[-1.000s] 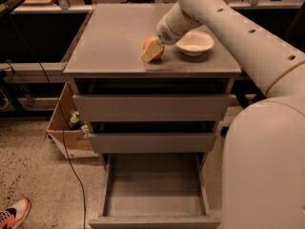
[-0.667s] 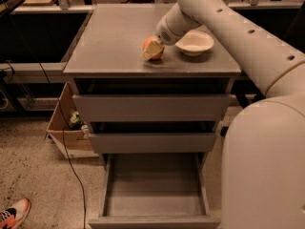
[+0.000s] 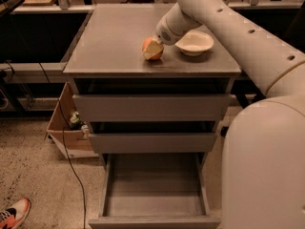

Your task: Place orange into bottom drawer

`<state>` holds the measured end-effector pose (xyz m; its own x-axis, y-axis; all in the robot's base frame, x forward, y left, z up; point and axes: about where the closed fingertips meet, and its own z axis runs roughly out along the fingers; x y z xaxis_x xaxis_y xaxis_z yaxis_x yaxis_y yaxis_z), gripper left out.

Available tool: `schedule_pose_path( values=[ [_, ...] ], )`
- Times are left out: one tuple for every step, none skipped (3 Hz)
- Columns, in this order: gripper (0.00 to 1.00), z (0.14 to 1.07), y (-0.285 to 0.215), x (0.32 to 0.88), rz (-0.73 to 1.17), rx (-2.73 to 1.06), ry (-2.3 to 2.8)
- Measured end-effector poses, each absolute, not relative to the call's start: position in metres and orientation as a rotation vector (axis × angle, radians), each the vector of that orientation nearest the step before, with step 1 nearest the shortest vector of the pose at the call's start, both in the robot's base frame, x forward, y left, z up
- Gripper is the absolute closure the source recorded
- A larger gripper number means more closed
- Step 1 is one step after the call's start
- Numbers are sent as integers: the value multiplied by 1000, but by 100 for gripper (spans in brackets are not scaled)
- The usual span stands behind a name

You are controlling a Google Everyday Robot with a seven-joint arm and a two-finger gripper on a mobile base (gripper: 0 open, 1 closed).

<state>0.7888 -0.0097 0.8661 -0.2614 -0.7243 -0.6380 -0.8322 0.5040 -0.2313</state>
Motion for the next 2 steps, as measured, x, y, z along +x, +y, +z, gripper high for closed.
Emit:
schedule_pose_path(
  values=[
    [100, 872, -5, 780, 218, -1336, 1970],
    [100, 882, -6, 740, 262, -1472, 1852]
  ],
)
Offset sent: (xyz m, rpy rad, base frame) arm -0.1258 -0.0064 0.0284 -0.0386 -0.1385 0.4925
